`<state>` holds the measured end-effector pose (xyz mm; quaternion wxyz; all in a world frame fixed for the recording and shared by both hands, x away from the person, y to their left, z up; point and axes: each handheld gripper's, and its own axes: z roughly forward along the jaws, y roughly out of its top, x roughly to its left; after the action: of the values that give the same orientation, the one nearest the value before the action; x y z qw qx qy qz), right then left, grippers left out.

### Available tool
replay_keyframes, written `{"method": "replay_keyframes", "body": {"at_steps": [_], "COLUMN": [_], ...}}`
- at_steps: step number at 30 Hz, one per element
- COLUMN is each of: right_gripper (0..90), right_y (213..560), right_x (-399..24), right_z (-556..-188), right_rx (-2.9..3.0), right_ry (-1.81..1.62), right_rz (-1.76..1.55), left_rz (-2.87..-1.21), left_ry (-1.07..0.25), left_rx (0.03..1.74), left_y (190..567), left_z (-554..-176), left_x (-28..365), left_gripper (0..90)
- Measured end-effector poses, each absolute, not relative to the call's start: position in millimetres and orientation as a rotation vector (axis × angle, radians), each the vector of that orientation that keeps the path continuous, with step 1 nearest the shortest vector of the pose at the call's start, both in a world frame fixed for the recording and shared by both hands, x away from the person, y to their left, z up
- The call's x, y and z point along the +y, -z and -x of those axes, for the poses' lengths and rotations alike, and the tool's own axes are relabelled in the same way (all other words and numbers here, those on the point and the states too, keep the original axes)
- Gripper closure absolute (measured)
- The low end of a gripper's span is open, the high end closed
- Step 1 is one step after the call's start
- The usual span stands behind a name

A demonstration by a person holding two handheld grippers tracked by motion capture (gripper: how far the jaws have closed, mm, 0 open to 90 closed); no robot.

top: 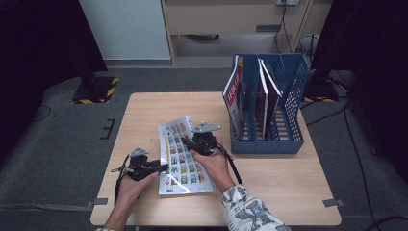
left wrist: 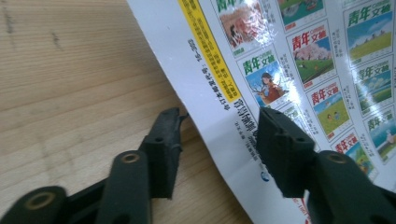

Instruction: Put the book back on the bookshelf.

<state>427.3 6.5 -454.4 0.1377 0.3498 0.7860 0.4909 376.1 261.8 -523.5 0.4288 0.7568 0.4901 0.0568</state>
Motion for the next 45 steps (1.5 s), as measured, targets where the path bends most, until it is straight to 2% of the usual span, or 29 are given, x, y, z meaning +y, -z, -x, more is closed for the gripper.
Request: {"method": "replay_keyframes", "body": {"at_steps": [8, 10, 14, 17, 20, 30, 45], "right_gripper": [72.5, 72.5, 72.8, 73.0, 73.0, 73.0, 72.4], "right_y": [439.2, 437.2, 435.1, 434.8, 434.1, 426.9, 419.5], "right_x": [11.8, 12.5, 11.2, 9.3, 8.8, 0.2, -3.8], "right_z": [-419.4, -418.5, -417.7, -418.1, -417.6, -417.9, -415.1], "right_rx": [2.24, 2.242, 2.231, 2.232, 2.234, 2.21, 2.187], "right_ry": [-1.531, -1.541, -1.561, -1.578, -1.578, -1.59, -1.628], "right_rz": [-0.882, -0.861, -0.838, -0.82, -0.806, -0.784, -0.727], "left_rz": [-1.864, -1.839, -1.758, -1.763, -1.776, -1.812, -1.845], "left_ry": [-0.003, 0.015, 0.059, 0.051, 0.013, -0.231, -0.462], "left_rx": [1.167, 1.179, 1.216, 1.223, 1.217, 1.182, 1.123], "left_y": [531.1, 530.6, 527.6, 525.6, 522.2, 503.8, 488.7], "left_z": [-382.0, -383.2, -384.4, -383.6, -382.5, -376.2, -368.3], "left_x": [260.8, 264.3, 276.2, 276.3, 274.4, 267.4, 264.1], "left_gripper": [36.5, 40.4, 64.1, 69.5, 70.9, 73.7, 74.4]}}
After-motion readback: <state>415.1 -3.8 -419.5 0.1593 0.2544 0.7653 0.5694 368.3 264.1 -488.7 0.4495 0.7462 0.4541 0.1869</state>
